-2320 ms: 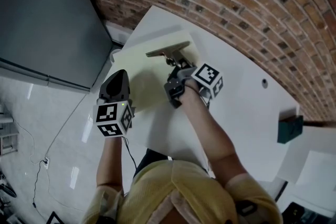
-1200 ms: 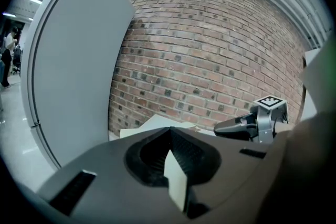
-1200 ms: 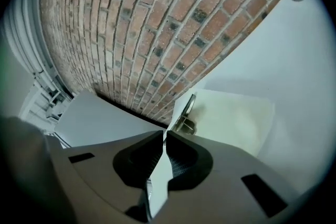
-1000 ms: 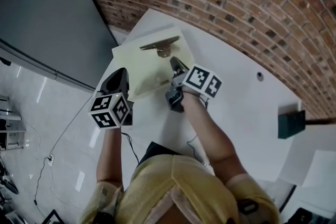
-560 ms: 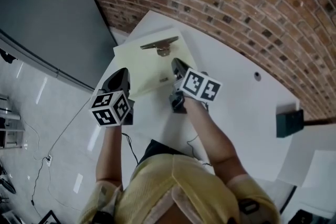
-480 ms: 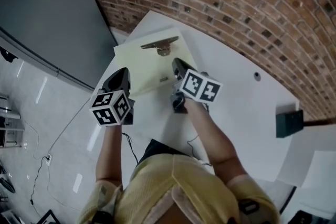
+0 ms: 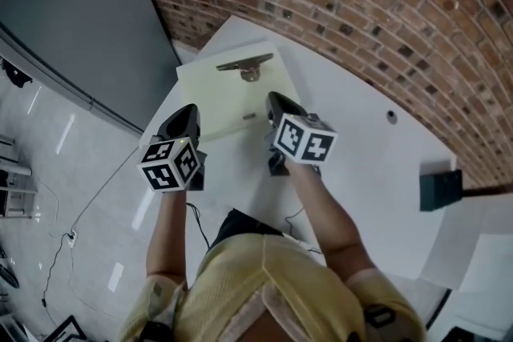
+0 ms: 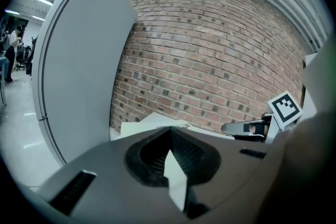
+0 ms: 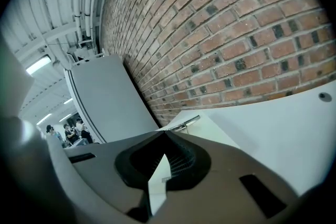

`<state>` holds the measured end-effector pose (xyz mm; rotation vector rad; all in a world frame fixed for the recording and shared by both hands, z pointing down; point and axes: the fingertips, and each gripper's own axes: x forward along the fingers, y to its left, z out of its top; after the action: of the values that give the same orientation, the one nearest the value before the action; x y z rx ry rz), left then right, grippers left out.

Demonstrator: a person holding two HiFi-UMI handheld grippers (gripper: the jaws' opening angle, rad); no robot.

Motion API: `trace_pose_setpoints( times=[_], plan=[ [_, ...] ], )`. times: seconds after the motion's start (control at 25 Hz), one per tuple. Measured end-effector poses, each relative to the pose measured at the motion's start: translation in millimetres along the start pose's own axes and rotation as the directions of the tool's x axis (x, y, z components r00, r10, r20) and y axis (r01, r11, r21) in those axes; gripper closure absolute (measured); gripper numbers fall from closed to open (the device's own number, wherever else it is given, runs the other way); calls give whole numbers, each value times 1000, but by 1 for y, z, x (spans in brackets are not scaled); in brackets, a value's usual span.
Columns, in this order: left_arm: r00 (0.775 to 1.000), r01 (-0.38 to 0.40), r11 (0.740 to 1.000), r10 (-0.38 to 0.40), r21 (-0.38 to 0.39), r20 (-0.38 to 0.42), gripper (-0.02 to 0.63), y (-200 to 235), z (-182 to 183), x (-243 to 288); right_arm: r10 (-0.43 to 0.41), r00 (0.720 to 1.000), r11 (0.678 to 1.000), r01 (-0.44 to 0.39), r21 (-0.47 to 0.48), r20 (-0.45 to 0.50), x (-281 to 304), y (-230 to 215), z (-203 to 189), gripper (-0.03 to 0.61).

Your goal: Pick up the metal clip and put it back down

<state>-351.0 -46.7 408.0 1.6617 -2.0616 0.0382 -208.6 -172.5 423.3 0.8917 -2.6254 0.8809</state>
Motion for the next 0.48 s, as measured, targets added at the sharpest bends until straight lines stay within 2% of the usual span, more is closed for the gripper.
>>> trace_pose_setpoints(
  times=[0.48],
  plan=[
    [1000,-27,1000,27,-9,10,611,-6,-4,-15,-12,1000,997,11,-71,-16,-12,-8,-8,575]
  ],
)
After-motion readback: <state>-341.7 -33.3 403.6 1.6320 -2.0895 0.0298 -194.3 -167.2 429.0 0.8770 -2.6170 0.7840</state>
